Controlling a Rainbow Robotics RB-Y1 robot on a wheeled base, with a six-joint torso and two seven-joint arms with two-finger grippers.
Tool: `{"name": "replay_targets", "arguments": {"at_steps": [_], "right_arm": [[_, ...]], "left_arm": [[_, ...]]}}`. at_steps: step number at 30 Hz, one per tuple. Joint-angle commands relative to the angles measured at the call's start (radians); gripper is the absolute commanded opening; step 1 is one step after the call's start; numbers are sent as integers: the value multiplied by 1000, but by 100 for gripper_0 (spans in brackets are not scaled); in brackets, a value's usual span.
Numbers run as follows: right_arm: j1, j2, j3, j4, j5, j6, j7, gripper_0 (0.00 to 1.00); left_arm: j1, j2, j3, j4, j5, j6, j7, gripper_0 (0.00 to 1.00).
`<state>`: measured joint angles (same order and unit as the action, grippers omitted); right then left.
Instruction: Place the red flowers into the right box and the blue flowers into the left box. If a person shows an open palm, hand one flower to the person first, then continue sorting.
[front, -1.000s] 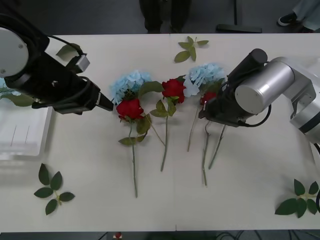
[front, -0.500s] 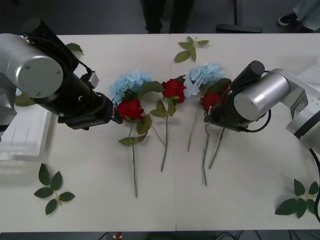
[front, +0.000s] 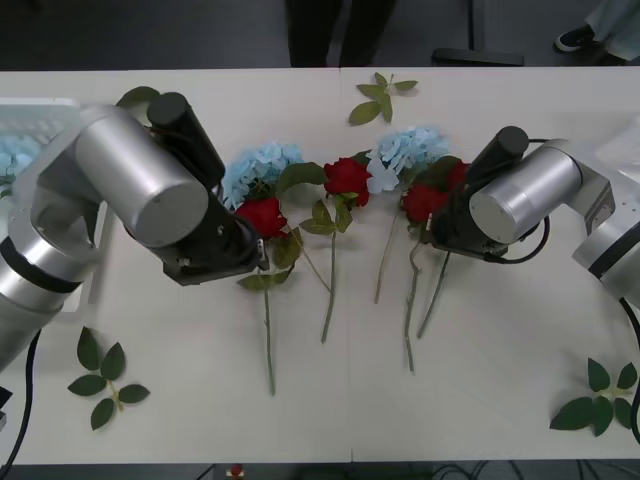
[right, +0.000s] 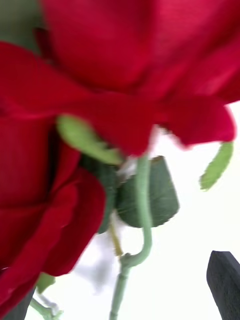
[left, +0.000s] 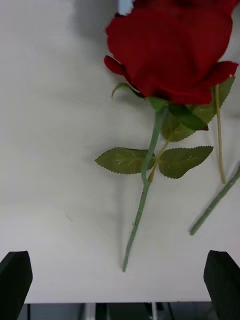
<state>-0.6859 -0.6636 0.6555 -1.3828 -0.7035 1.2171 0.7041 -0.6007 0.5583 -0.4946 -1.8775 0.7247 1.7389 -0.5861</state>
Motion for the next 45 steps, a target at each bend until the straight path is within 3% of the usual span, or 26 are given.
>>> {"name": "replay_targets", "arguments": {"at_steps": [1,10,17,18,19,20,22,41,42,45], "right_arm": [[14,4,-13,14,13,-5,40,98],[37,6,-13,16,27,-13,51,98],[49,4,-13,16,24,-27,54,95],[52,4,-13,14,22,-33,55,89],[55,6,-10,16,26,-41,58,65],[57,4,-7,16,29,-47,63,30],[60,4,-1,16,39,-53,67,0],[52,-13,12,13,21,-76,72,0],[42,-24,7,11,-1,-73,74,0],[8,-60,-14,-4,-80,-37,80,0]], "left_arm": [[-34,3,-91,-31,-97,-59,9,100],[-34,-32,-199,78,-183,-223,20,100],[-34,-100,-208,167,-266,-251,2,100],[-33,-104,-211,170,-278,-251,-3,100],[-34,-106,-220,172,-291,-251,-17,100],[-33,-106,-228,173,-306,-252,-20,100],[-33,-106,-240,181,-309,-257,-18,100],[-33,-110,-280,302,-332,-338,-64,100],[-33,-110,-280,302,-332,-337,-64,97],[-33,-110,-280,304,-332,-335,-64,71]]}}
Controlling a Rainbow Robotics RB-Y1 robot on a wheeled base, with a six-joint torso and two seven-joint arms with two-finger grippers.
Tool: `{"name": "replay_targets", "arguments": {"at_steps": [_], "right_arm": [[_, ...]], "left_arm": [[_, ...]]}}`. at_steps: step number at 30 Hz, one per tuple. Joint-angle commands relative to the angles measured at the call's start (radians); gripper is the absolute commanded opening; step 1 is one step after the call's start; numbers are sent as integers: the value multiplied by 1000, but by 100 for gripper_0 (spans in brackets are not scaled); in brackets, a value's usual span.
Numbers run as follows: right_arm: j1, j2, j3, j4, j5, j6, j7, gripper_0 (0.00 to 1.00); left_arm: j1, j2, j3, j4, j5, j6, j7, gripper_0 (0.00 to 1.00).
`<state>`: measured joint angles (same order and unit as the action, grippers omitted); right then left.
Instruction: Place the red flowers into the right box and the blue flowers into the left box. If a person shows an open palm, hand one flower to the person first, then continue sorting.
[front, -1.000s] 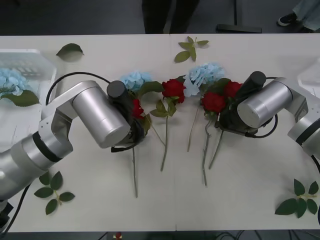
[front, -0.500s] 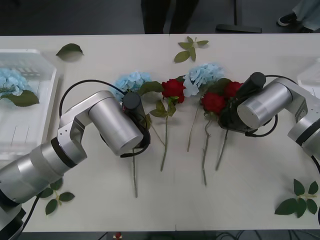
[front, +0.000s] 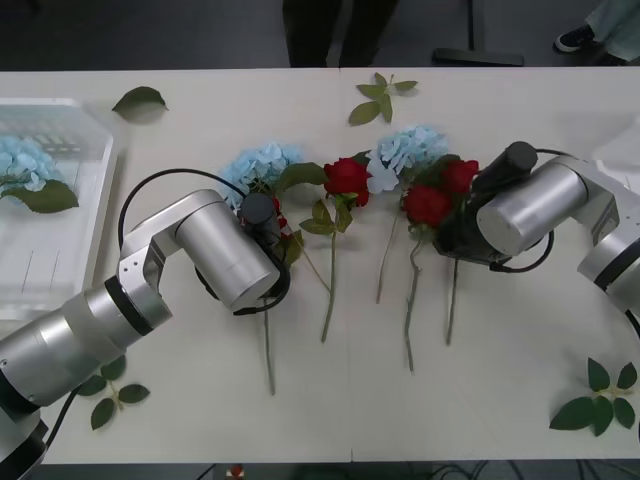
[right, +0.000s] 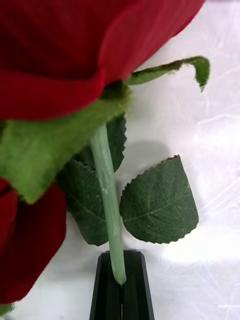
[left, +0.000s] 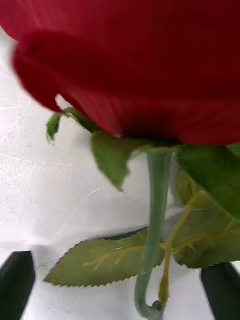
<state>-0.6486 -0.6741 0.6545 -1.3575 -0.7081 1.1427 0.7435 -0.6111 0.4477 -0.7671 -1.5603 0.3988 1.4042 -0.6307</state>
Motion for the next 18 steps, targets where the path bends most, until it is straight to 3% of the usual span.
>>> {"name": "replay_targets", "arguments": {"at_steps": [1,2,3,6,18], "right_arm": [[-45,-68,-26,-41,-111,65,43,0],[-52,-79,-33,-49,-128,81,45,0],[-71,-107,-53,-66,-174,124,50,0],[-98,-157,-95,-100,-248,195,59,0],[-120,-349,-272,-157,-396,382,217,0]], "left_arm": [[-22,0,-8,-14,-6,-1,-20,60],[-22,0,-8,-14,-6,-1,-20,54],[-22,0,-8,-14,-6,-1,-20,38],[-22,0,-8,-14,-6,-1,-20,2],[-22,0,-8,-14,-6,-1,-20,0]]}}
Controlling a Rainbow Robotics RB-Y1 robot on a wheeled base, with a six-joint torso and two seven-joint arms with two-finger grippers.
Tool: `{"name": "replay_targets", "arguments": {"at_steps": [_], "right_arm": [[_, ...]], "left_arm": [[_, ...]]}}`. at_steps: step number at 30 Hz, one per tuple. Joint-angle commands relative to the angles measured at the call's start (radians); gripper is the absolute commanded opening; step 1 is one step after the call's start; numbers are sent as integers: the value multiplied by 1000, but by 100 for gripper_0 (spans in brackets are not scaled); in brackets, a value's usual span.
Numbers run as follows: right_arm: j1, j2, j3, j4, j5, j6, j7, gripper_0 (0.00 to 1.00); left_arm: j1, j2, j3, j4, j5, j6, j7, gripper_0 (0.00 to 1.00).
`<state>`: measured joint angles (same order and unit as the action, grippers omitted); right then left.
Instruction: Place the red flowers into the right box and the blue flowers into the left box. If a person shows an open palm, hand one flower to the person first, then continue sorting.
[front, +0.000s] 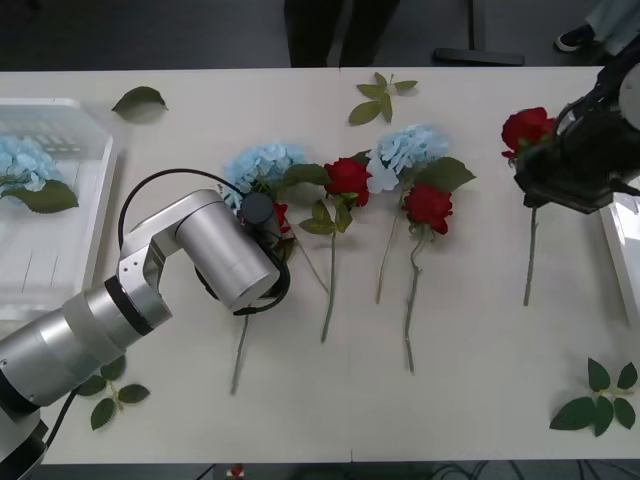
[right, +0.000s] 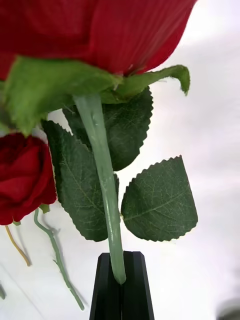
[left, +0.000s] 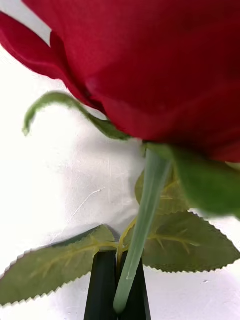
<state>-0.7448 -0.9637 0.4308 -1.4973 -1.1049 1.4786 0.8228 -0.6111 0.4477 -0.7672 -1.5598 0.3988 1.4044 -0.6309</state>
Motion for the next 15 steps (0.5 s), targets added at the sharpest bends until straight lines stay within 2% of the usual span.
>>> {"name": "replay_targets", "arguments": {"at_steps": [1,4,11,15], "right_arm": [[-24,-79,-50,-12,5,52,167,0],[-24,-124,-50,29,20,55,265,0],[-24,-167,-61,250,54,-14,532,0],[-24,-173,-86,390,96,-81,671,0]], "left_arm": [[-22,0,-7,-14,-6,-1,-19,0],[-22,0,-7,-14,-6,-1,-19,0],[-22,0,-7,-14,-6,-1,-19,0],[-7,42,69,-11,-18,21,-89,0]]}}
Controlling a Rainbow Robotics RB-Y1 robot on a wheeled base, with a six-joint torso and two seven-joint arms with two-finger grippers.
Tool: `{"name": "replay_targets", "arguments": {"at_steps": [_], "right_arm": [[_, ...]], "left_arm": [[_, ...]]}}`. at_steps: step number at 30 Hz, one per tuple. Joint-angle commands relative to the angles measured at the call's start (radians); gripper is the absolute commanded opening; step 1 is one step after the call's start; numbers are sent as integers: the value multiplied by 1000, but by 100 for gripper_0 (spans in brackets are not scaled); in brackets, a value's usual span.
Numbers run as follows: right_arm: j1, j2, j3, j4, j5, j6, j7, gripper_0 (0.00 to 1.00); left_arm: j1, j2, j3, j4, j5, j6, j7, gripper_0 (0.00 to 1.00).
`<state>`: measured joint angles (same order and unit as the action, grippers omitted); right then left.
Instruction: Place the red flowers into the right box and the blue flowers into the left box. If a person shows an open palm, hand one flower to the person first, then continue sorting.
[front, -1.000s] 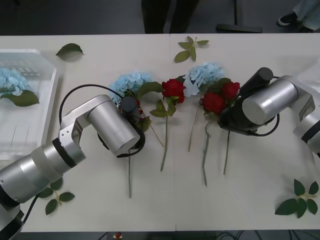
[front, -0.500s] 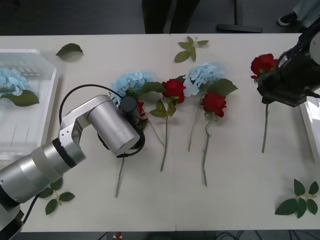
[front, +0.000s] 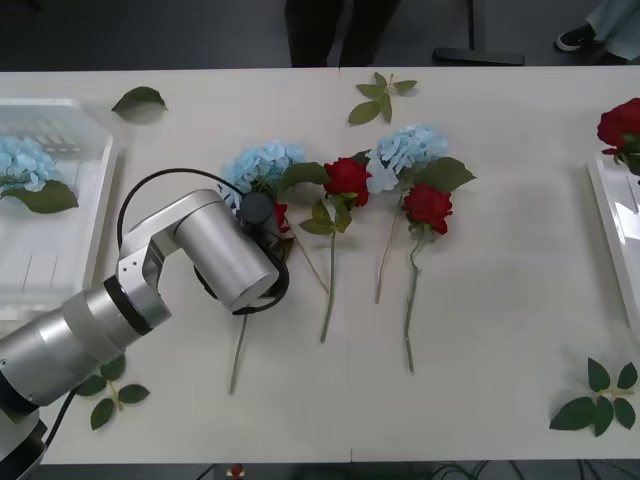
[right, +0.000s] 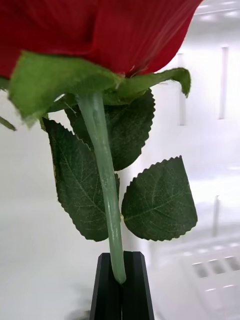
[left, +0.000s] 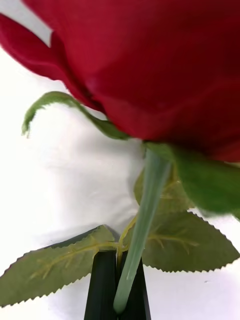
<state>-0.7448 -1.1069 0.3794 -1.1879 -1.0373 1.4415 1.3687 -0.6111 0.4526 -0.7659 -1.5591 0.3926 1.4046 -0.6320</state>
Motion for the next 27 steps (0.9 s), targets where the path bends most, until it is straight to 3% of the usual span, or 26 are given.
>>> {"name": "replay_targets", "arguments": {"at_steps": [1,9,16,22,27], "right_arm": [[-24,-31,-42,113,42,-70,156,0],[-24,-33,-82,303,151,-259,326,0],[-21,-25,-83,416,215,-371,369,0],[9,15,-82,445,244,-435,363,0],[42,36,-83,445,273,-500,354,0]], "left_arm": [[-4,37,100,-12,-3,42,-138,0],[4,38,257,-78,23,165,-351,0],[70,40,436,-269,150,287,-563,0],[160,40,566,-475,333,261,-730,0],[200,41,642,-573,500,166,-755,0]]}}
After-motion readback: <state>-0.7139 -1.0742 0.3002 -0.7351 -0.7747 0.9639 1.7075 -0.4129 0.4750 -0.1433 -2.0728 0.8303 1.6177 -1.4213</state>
